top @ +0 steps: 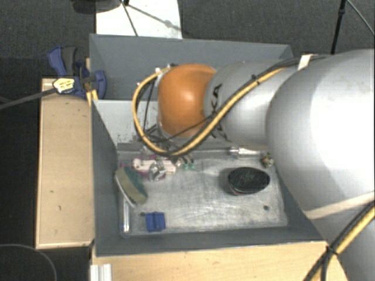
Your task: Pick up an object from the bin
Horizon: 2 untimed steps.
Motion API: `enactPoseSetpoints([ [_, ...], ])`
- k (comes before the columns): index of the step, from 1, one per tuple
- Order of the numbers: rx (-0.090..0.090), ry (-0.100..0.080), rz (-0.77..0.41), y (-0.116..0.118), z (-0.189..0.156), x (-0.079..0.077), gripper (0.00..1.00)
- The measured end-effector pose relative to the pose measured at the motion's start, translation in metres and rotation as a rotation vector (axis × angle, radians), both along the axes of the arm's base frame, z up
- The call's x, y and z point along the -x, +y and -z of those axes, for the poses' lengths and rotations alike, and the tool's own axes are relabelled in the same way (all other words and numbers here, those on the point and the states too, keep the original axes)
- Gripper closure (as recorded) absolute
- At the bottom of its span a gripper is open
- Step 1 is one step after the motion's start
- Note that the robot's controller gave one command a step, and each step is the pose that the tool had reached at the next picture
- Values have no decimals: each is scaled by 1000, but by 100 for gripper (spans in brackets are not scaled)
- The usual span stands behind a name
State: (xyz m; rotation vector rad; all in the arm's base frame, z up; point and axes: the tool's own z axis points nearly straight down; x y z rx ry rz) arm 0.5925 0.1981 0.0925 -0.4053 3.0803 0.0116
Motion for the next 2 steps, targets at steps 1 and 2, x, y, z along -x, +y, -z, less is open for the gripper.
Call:
enactPoseSetpoints([
  [1,2,5,-59,3,2,0,100],
  [2,16,43,-60,-1,8,8,0],
])
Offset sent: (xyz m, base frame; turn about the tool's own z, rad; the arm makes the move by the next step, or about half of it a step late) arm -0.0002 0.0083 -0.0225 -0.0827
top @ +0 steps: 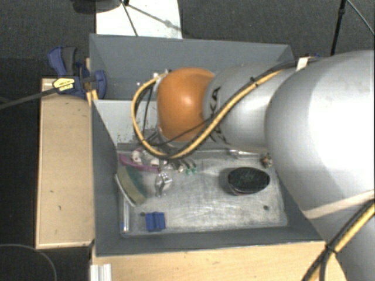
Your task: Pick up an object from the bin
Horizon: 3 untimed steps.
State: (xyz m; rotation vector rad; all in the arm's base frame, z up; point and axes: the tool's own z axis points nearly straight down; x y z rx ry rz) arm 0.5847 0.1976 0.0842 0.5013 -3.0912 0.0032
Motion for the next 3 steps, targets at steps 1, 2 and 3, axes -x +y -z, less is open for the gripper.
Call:
enactPoseSetpoints([
  [1,-10,9,86,-14,-1,-1,0],
  [2,-8,-18,156,-4,-49,-7,0],
  [3,-13,-31,116,0,-12,-12,0],
])
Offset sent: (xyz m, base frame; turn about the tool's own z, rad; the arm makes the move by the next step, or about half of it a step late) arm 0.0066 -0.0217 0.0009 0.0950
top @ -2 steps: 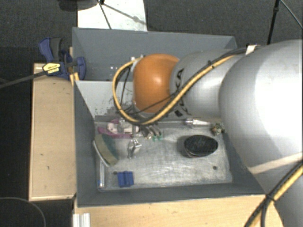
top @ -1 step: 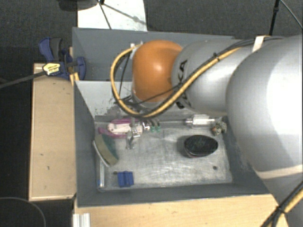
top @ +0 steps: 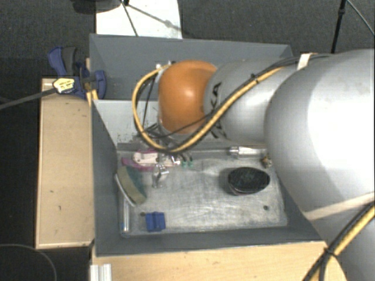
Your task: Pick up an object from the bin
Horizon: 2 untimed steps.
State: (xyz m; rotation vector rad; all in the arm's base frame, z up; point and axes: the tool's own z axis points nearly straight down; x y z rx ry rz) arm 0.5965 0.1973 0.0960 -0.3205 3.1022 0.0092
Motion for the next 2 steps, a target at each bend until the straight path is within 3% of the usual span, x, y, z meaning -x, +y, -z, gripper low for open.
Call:
enactPoseSetpoints([
  [1,4,15,61,33,4,3,0],
  [2,5,19,63,32,5,4,100],
])
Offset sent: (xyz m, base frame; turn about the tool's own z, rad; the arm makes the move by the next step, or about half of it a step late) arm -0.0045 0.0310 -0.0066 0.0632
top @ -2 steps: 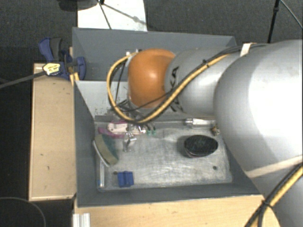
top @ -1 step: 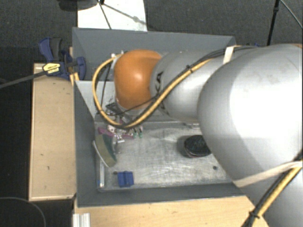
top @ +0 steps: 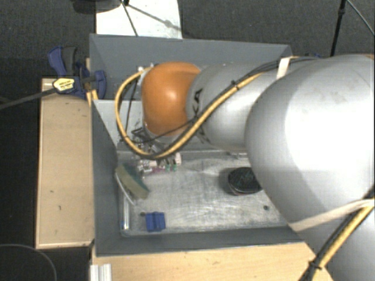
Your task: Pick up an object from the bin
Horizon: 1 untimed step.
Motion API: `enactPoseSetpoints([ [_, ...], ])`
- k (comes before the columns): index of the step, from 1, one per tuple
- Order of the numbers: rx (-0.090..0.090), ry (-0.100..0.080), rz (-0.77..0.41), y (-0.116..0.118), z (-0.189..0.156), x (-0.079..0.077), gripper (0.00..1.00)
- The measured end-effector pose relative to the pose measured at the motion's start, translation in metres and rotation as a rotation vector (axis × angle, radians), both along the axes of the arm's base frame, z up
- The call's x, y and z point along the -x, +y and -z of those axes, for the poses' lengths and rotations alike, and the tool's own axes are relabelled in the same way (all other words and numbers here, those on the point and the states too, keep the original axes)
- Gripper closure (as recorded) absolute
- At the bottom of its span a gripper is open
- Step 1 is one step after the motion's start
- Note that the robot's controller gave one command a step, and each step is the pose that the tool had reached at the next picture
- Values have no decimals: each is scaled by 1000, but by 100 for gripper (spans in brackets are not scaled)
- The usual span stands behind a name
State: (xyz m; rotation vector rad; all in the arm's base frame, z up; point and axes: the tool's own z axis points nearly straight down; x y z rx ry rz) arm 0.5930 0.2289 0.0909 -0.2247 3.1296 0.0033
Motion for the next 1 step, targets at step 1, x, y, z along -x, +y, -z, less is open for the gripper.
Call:
enactPoseSetpoints([
  [1,-2,-5,30,8,-131,-1,100],
])
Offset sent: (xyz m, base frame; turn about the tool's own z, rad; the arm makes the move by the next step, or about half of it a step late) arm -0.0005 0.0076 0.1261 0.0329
